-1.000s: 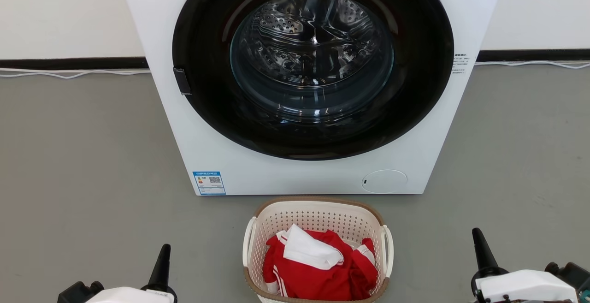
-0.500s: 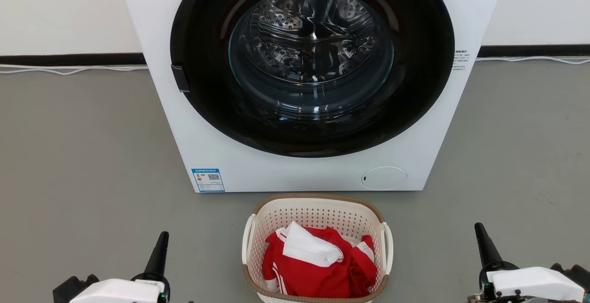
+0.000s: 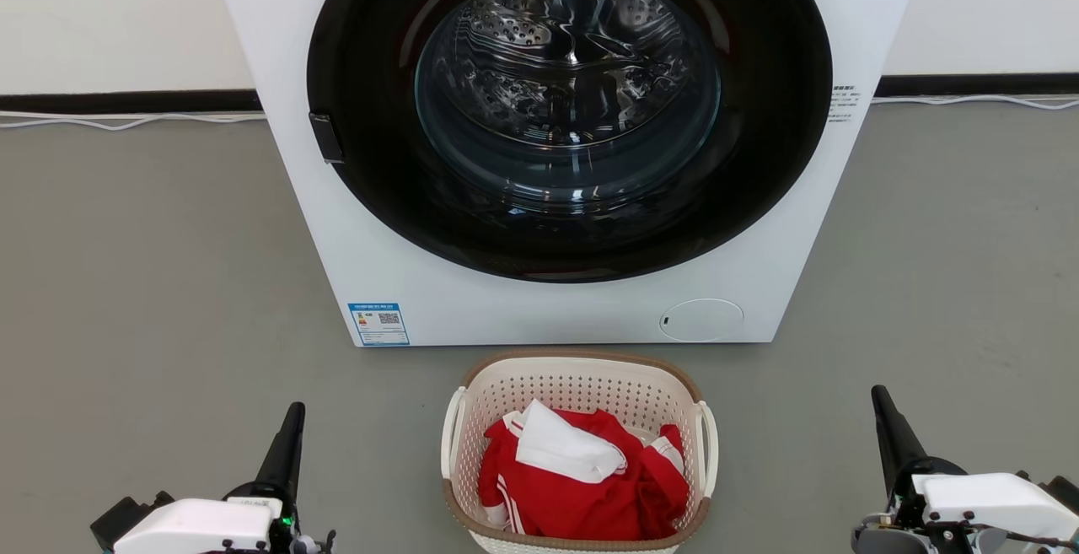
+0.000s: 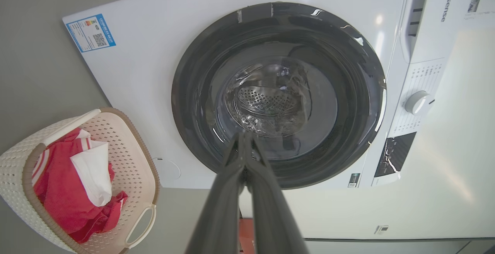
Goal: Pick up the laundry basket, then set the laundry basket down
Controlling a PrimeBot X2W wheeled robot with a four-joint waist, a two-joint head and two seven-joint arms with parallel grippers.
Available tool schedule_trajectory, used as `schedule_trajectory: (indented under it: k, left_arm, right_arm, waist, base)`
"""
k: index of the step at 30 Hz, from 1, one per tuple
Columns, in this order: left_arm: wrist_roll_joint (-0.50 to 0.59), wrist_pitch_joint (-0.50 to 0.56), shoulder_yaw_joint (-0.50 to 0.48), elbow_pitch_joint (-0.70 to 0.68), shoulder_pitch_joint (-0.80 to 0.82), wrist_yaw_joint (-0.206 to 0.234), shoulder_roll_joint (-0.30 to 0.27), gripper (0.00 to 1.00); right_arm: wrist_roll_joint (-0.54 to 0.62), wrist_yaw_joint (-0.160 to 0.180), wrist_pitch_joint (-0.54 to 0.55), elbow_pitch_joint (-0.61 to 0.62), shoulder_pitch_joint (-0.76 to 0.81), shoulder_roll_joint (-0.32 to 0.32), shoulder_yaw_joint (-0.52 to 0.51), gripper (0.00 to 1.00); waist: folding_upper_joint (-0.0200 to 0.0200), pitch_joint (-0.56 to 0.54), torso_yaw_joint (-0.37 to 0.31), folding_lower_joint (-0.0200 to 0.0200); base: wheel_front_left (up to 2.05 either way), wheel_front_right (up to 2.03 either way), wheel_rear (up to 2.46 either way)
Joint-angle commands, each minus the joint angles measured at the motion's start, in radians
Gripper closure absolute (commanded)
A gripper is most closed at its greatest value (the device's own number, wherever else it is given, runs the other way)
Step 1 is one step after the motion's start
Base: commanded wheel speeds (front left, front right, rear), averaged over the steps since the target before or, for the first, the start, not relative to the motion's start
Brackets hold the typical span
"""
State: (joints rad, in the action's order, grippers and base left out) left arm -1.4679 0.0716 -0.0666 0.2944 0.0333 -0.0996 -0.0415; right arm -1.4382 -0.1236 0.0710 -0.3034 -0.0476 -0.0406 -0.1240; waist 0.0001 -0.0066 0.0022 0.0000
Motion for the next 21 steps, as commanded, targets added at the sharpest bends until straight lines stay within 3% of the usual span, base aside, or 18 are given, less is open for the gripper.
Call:
schedule_trajectory:
  k: [1, 12, 21]
  left_arm:
    - [-0.03, 0.01, -0.033, -0.033, 0.06, -0.018, -0.009, 1.0]
    - [-0.139, 0.042, -0.047, -0.049, 0.075, -0.031, -0.009, 1.0]
    - [-0.14, 0.042, -0.047, -0.049, 0.075, -0.031, -0.009, 1.0]
  right_arm:
    - [-0.034, -0.006, 0.01, 0.036, -0.05, -0.009, 0.018, 1.0]
    - [-0.169, -0.007, 0.042, 0.058, -0.06, -0.01, 0.01, 1.0]
    - [-0.171, -0.007, 0.042, 0.059, -0.06, -0.01, 0.01, 1.0]
  waist:
    - [-0.0001, 0.001, 0.0, 0.0]
    - [-0.0001, 0.01, -0.002, 0.0]
    - [-0.0001, 0.01, -0.002, 0.0]
  base:
    - [0.0, 0.0, 0.0]
    - [0.0, 0.0, 0.0]
    - [0.0, 0.0, 0.0]
